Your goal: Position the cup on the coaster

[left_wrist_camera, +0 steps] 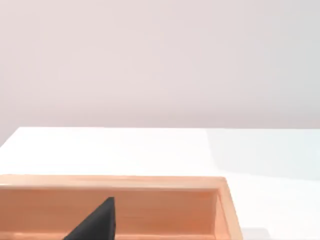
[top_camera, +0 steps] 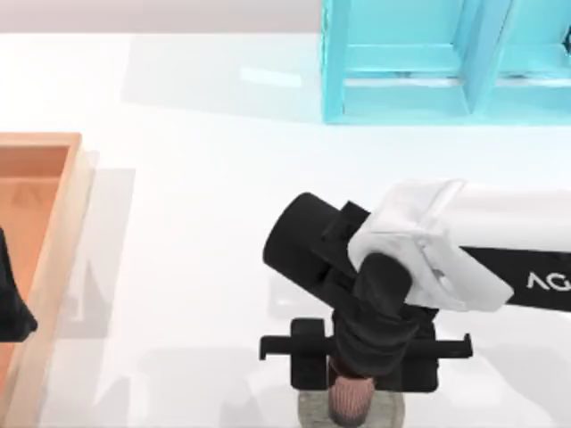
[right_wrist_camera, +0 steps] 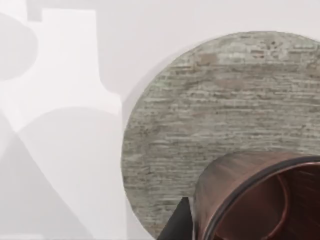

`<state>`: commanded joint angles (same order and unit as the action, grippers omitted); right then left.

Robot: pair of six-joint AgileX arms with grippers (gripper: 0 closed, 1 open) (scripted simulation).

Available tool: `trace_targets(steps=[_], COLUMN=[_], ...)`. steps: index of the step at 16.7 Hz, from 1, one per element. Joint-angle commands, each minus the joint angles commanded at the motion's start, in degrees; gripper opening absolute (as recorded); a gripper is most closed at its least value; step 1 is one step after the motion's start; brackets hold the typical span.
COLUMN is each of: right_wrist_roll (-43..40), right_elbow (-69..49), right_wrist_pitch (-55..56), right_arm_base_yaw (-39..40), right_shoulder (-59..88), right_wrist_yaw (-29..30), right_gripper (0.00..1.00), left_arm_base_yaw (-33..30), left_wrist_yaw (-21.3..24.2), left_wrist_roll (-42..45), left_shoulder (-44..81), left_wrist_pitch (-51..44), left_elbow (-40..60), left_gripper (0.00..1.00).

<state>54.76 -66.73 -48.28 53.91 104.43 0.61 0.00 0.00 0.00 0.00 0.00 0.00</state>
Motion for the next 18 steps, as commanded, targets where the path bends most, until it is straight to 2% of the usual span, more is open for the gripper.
trace_targets(steps=[13, 18], right_wrist_roll=[0.0, 0.0], right_elbow=[0.0, 0.0], right_wrist_pitch=[0.0, 0.0], right_arm_base_yaw=[0.0, 0.0], right_shoulder=[0.0, 0.0], right_wrist_yaw=[0.0, 0.0], right_gripper=[0.98, 1.00], left_arm_base_yaw=[0.0, 0.0], left_wrist_yaw=[0.0, 0.0], left_wrist_roll=[0.0, 0.0], left_shoulder=[0.0, 0.0], left_wrist_pitch=[0.0, 0.0], left_elbow=[0.0, 0.0], left_gripper=[1.00, 1.00])
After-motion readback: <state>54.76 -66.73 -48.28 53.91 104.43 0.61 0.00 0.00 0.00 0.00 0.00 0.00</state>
